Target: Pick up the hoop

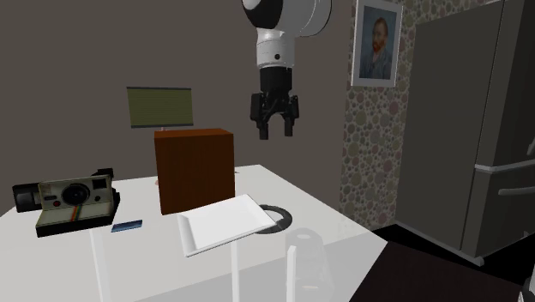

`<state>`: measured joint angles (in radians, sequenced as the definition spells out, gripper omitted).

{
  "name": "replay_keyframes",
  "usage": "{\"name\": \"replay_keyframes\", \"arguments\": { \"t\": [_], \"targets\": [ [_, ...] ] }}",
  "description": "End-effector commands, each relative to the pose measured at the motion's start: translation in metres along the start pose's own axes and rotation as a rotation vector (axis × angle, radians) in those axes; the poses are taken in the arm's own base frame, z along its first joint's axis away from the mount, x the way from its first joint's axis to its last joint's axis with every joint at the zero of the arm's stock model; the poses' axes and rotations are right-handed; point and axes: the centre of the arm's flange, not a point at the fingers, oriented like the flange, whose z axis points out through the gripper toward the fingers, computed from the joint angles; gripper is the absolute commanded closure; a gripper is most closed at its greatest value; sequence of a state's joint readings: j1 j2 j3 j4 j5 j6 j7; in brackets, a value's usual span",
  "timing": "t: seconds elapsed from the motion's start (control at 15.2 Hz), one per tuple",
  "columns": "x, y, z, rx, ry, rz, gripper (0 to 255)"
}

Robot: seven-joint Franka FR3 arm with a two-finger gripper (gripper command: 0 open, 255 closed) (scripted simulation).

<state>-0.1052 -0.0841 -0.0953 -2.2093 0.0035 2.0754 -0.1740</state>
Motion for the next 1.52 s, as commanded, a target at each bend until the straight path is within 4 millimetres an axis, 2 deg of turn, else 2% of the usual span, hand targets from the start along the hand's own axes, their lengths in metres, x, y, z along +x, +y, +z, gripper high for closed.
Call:
{"name": "replay_keyframes", "arguments": {
  "t": [0.0, 0.73, 1.45],
  "targets": [
    [0.012, 0.016, 0.021, 0.002, -0.008, 0.017, 0],
    [0.086, 0.097, 0.123, 0.016, -0.052, 0.106, 0],
    [0.147, 0.183, 0.23, 0.03, -0.097, 0.195, 0]
  ]
}}
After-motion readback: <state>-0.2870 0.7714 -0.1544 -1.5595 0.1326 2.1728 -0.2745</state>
